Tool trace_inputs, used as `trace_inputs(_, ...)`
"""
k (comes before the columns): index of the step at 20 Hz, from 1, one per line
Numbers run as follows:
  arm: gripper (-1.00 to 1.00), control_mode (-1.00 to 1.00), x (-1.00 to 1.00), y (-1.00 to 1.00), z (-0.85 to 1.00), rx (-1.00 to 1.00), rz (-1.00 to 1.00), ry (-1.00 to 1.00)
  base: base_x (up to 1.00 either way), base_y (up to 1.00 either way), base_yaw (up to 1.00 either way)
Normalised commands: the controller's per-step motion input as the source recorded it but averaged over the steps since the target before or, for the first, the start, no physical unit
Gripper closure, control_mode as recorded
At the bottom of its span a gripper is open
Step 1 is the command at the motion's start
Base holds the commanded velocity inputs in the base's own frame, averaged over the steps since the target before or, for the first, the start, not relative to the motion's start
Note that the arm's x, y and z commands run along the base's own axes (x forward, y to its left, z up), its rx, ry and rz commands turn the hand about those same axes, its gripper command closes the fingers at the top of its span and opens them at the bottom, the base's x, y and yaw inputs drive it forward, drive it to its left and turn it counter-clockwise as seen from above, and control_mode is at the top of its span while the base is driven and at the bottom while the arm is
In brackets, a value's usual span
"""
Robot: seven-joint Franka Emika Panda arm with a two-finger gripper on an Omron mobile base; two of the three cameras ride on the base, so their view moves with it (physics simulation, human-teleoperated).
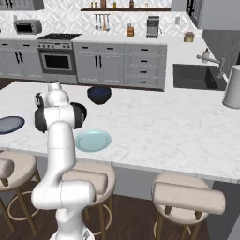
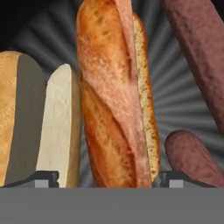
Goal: Place one bun and one sausage from the bowl on each plate.
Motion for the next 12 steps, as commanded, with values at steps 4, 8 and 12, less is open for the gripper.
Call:
trace_inputs(4,-1.00,-1.00,0.09,-0.34,-0.09,0.00,0.00,0.00,0.00,0.00,0.00)
trace_inputs(8,-1.00,-1.00,0.07,-0.21,-0.20,0.00,0.00,0.00,0.00,0.00,0.00)
trace_inputs(12,-1.00,-1.00,0.00,-0.28,-0.11,0.00,0.00,0.00,0.00,0.00,0.00)
